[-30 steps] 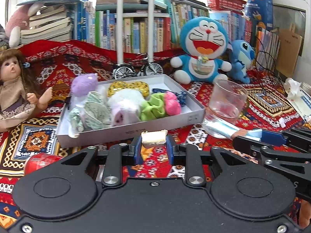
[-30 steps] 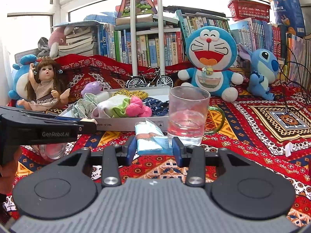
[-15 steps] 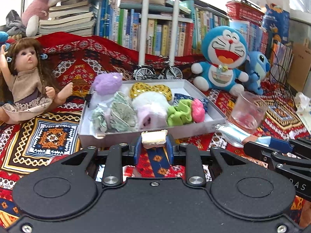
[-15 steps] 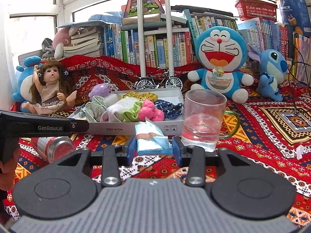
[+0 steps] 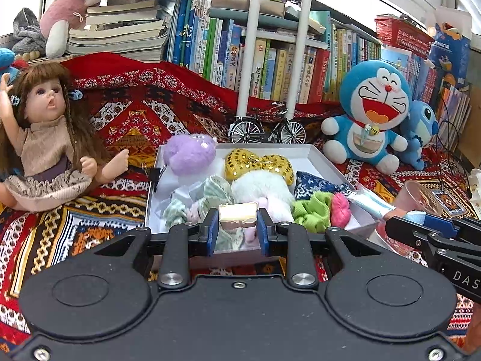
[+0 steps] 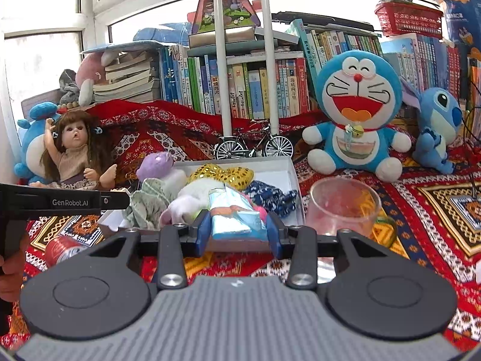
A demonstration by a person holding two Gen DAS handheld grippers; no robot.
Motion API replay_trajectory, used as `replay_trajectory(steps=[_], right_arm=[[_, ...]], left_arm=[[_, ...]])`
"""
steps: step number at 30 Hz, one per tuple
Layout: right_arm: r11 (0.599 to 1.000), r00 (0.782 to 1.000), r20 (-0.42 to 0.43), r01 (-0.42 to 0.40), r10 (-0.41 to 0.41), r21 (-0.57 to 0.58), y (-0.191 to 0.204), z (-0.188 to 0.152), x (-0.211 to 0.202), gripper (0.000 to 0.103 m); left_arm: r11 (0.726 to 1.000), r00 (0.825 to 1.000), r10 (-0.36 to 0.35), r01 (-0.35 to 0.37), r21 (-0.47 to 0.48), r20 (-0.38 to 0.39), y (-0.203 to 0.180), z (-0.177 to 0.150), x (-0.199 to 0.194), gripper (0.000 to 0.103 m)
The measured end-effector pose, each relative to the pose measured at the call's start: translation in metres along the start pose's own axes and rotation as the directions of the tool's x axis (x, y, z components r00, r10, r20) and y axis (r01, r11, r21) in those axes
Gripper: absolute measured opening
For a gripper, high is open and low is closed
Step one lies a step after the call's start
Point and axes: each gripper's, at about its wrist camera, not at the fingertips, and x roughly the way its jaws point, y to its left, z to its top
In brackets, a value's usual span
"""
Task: Organize soft objects
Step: 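Carry the cream block with the left gripper while the right carries the blue packet into the white box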
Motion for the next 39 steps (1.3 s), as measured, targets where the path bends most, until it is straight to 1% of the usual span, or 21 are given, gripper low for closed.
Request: replay_trajectory(steps=[5, 10, 12, 16, 18, 24, 28, 30, 31, 32, 33, 34, 35, 37, 39], right_arm=[[0.999, 0.999, -0.027, -0.017, 0.018, 0.034, -0.001, 0.012, 0.017, 0.045], [0.997, 0.998, -0.058, -0.033, 0.037, 0.068, 0.000, 0.019, 0.038, 0.045], [0.997, 0.997, -0.068, -0.036, 0.040, 0.064, 0.003, 0.020, 0.047, 0.045], [0.998, 0.995, -0.088, -0.042, 0.047, 0.054, 0.011, 0.023, 0.066, 0.045], [0.998, 0.993, -0.109, -0.041, 0.047, 0.057, 0.013, 0.023, 0.079, 0.045], [0.999, 0.991, -0.127, -0.029, 0.031, 0.017, 0.020, 0.022, 0.101, 0.045], [1.000, 0.991, -0.133, -0.028, 0.026, -0.011, 0.022, 0.024, 0.110, 0.045], [1.000, 0.991, -0.132, -0.028, 0.027, -0.004, 0.021, 0.024, 0.113, 0.045], [0.999, 0.992, -0.124, -0.036, 0.037, 0.007, 0.019, 0.024, 0.112, 0.049], [0.999, 0.993, -0.112, -0.043, 0.046, 0.023, 0.017, 0.023, 0.109, 0.052], [0.998, 0.993, -0.104, -0.047, 0.049, 0.031, 0.016, 0.023, 0.106, 0.060], [0.998, 0.994, -0.096, -0.051, 0.054, 0.027, 0.016, 0.023, 0.103, 0.063], [0.999, 0.995, -0.089, -0.051, 0.052, 0.017, 0.016, 0.022, 0.100, 0.066], [0.999, 0.996, -0.078, -0.041, 0.041, -0.004, 0.018, 0.023, 0.095, 0.067], [0.999, 0.996, -0.073, -0.042, 0.041, -0.007, 0.018, 0.023, 0.090, 0.069]], left_arm=[[1.000, 1.000, 0.016, -0.016, 0.012, -0.021, 0.000, 0.011, 0.016, 0.025], [0.999, 0.998, 0.034, -0.033, 0.021, -0.053, -0.001, 0.014, 0.035, 0.025], [0.999, 0.997, 0.036, -0.034, 0.021, -0.071, -0.001, 0.017, 0.044, 0.025], [1.000, 0.991, 0.025, -0.024, 0.007, -0.134, 0.005, 0.022, 0.065, 0.025], [0.999, 0.988, 0.036, -0.037, 0.000, -0.153, 0.008, 0.022, 0.073, 0.025], [0.998, 0.981, 0.058, -0.056, 0.014, -0.184, 0.012, 0.020, 0.090, 0.026], [0.998, 0.980, 0.067, -0.065, 0.015, -0.188, 0.013, 0.021, 0.097, 0.026], [0.998, 0.980, 0.070, -0.069, 0.014, -0.184, 0.012, 0.022, 0.096, 0.026], [0.998, 0.982, 0.069, -0.067, 0.015, -0.178, 0.011, 0.023, 0.093, 0.028], [0.998, 0.983, 0.062, -0.060, 0.022, -0.170, 0.009, 0.023, 0.090, 0.034], [0.998, 0.985, 0.057, -0.053, 0.033, -0.161, 0.007, 0.022, 0.087, 0.039], [0.998, 0.987, 0.060, -0.054, 0.045, -0.149, 0.005, 0.022, 0.083, 0.043], [0.997, 0.988, 0.066, -0.059, 0.058, -0.141, 0.003, 0.021, 0.080, 0.044], [0.995, 0.988, 0.078, -0.069, 0.077, -0.131, -0.001, 0.020, 0.076, 0.046], [0.995, 0.989, 0.081, -0.073, 0.070, -0.127, -0.003, 0.020, 0.072, 0.048]])
